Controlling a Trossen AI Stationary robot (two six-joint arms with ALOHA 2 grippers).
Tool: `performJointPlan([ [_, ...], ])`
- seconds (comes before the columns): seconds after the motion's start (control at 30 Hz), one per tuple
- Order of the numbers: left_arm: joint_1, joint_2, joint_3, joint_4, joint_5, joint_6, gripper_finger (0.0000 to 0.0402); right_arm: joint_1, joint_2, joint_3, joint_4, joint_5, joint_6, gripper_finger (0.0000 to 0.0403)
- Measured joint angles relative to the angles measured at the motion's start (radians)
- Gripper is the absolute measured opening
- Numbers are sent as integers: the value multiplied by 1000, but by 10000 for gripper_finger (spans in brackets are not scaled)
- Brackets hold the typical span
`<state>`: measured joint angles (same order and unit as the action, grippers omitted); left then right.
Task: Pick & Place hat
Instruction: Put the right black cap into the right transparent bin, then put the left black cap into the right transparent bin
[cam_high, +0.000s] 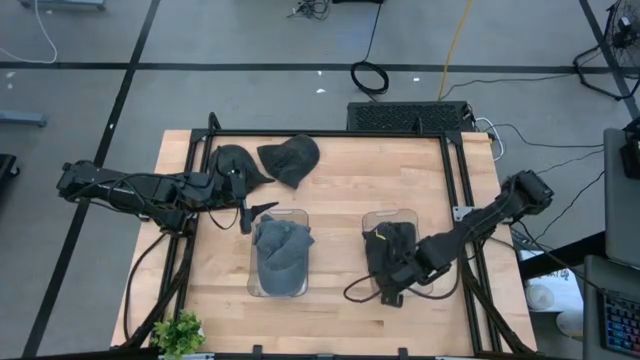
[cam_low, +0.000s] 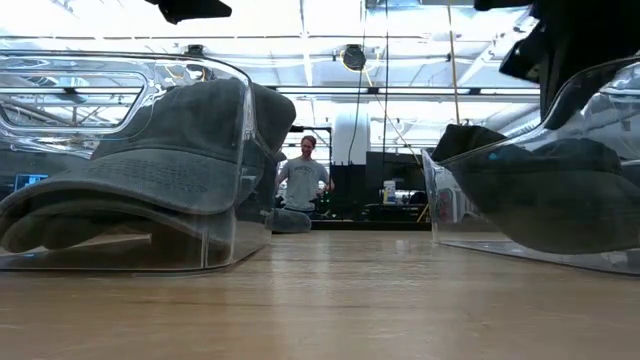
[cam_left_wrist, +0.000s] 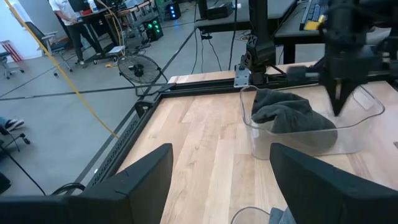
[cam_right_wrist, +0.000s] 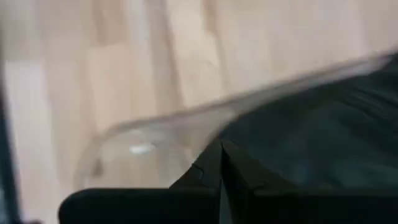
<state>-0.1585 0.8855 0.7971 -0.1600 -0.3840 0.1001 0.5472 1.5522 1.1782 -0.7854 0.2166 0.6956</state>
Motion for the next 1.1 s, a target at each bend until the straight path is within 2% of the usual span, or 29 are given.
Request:
performJointPlan([
  [0.23,0,0,0,0,0,0,283,-15,-7,-31,-110,15,12,0],
  [0.33,0,0,0,0,0,0,287,-36,-6,-91,-58,-14,23,0],
  [0.53,0,0,0,0,0,0,279,-66,-10,-259,152,-76,45,0],
  [0.63,0,0,0,0,0,0,274,-69,-8,-287,181,-84,61,0],
  [0.9,-1,0,0,-1,0,0,284,-40,-60,-220,157,-89,68,0],
  [1.1,0,0,0,0,0,0,284,-14,-145,-162,229,53,26,0],
])
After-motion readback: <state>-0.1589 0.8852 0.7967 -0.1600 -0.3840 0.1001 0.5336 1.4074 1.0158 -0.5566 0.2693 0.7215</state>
